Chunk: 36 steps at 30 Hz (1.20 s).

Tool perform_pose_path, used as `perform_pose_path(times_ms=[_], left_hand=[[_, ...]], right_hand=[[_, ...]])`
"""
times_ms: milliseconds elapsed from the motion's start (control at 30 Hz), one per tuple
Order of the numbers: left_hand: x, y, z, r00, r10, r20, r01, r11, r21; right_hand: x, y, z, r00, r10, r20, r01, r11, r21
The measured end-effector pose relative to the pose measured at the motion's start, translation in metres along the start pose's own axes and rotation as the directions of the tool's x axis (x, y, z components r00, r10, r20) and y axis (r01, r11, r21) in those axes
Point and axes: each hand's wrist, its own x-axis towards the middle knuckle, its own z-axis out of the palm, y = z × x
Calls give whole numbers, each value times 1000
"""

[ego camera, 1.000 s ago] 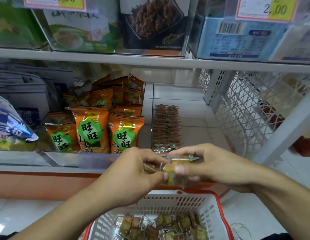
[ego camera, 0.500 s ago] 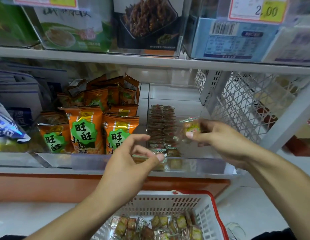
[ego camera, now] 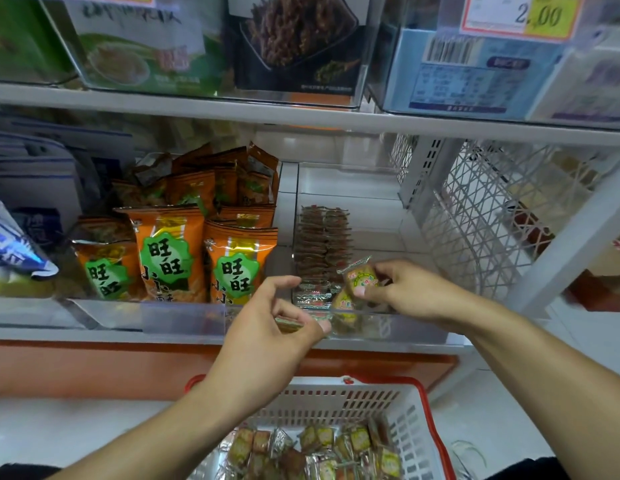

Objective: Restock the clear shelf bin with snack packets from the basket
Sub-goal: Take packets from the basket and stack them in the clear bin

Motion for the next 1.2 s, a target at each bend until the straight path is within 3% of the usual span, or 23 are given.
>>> perform_pose_path(times_ms=[167,400,500,667,1033,1200], left_hand=[[1,0,0,1000,5,23,-5,1000,22],[-5,5,3,1000,24,-8,-24,999,-36],[-7,9,5,999,24,-46,-29,994,-108],[-5,9,5,1000,-8,-15,6,993,-115],[1,0,6,994,-90,56,98,981,-167],[3,-2,7,992,-111,64,121,975,-189]], right_hand=[[1,-6,-2,998,-69,-11,68,995,-79],[2,-4,-5,996,-19,89,44,957,-288],[3,-4,-4,993,-52,105,73,976,-206],[-1,3,-13,987,88,131,-106,985,137],[8,5,-11,978,162,128,-182,970,163],[14,4,-2,993,73,88,-63,991,-119]])
